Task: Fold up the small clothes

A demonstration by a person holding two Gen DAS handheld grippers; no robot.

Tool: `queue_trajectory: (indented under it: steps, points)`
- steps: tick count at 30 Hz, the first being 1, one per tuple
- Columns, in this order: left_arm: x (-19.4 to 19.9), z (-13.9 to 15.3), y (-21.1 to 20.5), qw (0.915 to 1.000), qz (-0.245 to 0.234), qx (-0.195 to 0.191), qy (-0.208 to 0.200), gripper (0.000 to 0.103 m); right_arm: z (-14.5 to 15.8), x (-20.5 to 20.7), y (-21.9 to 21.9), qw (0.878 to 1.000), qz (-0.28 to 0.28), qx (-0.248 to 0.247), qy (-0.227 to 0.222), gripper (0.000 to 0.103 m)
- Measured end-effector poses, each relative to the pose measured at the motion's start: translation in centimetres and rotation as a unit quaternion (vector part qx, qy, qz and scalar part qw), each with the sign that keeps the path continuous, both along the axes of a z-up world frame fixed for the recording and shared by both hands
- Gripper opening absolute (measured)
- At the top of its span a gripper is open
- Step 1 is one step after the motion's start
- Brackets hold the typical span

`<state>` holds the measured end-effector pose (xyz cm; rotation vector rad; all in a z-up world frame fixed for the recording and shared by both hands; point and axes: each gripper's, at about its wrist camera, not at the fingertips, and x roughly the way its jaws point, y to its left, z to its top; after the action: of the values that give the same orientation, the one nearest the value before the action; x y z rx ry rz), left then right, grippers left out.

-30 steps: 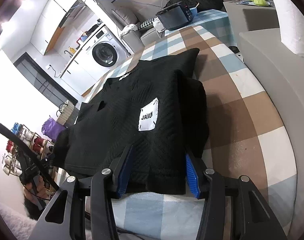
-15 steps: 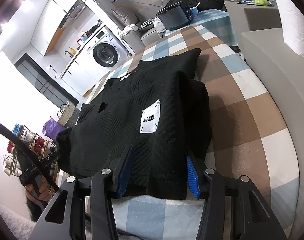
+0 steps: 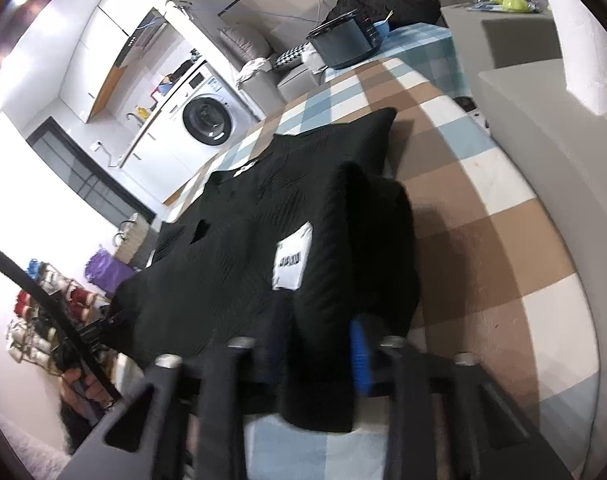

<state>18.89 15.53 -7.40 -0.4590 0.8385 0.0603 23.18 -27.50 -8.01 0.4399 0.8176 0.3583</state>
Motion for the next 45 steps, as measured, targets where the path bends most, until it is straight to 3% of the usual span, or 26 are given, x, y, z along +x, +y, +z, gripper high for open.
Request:
queue_trajectory:
  steps: [10, 13, 16, 22, 25, 29, 32, 35, 36, 37, 40, 45]
  points:
    - [3.8, 4.6, 3.4, 0.9968, 0.017, -0.01, -0.077, 0.001, 4.7, 3.1, -1.0, 0.996, -0.022, 0.033, -0.076, 0.005]
    - [5.2, 5.7, 3.7, 0.9956, 0.014, 0.006, -0.092, 0.001, 6.1, 4.7, -1.0, 0.994, -0.034, 0.033, -0.094, 0.005]
    - [6.8, 4.1, 4.6, 0.9977, 0.012, -0.003, -0.066, 0.001, 5.2, 5.9, -1.1, 0.996, -0.048, 0.026, -0.073, 0.005]
    - [7.4, 0.2, 4.8, 0.9995, 0.005, -0.026, -0.017, 0.002, 0.4, 7.3, -1.6, 0.996, -0.069, 0.039, 0.031, 0.006]
    - [6.8, -0.7, 4.7, 0.9991, -0.001, -0.042, -0.005, 0.004, -0.4, 6.7, -2.2, 0.995, -0.06, 0.076, 0.033, 0.008]
    - [5.9, -1.1, 4.4, 0.9985, -0.012, -0.054, 0.0, 0.019, -0.2, 5.2, -2.6, 0.994, -0.029, 0.108, 0.017, 0.012]
    - [4.9, -1.2, 3.8, 0.9976, -0.021, -0.066, 0.005, 0.028, -0.4, 4.4, -2.1, 0.994, -0.006, 0.11, 0.02, 0.022]
    - [4.3, -0.7, 3.1, 0.998, -0.025, -0.056, -0.014, 0.026, -0.4, 3.9, -1.3, 0.995, 0.002, 0.095, 0.019, 0.027]
    - [4.1, -0.3, 3.0, 0.998, -0.027, -0.053, -0.024, 0.015, -0.3, 3.9, -1.1, 0.996, 0.0, 0.083, 0.016, 0.027]
    - [4.1, 0.2, 2.8, 0.9979, -0.028, -0.044, -0.037, 0.009, -0.1, 3.9, -0.9, 0.997, -0.001, 0.074, 0.013, 0.021]
    - [4.3, 1.8, 2.7, 0.9975, -0.023, -0.028, -0.061, 0.006, 0.8, 4.5, -0.6, 0.998, -0.001, 0.062, 0.003, 0.008]
    - [6.8, 4.3, 4.0, 0.9944, -0.02, -0.048, -0.092, 0.005, 2.3, 6.7, -1.9, 0.992, -0.01, 0.127, -0.013, 0.006]
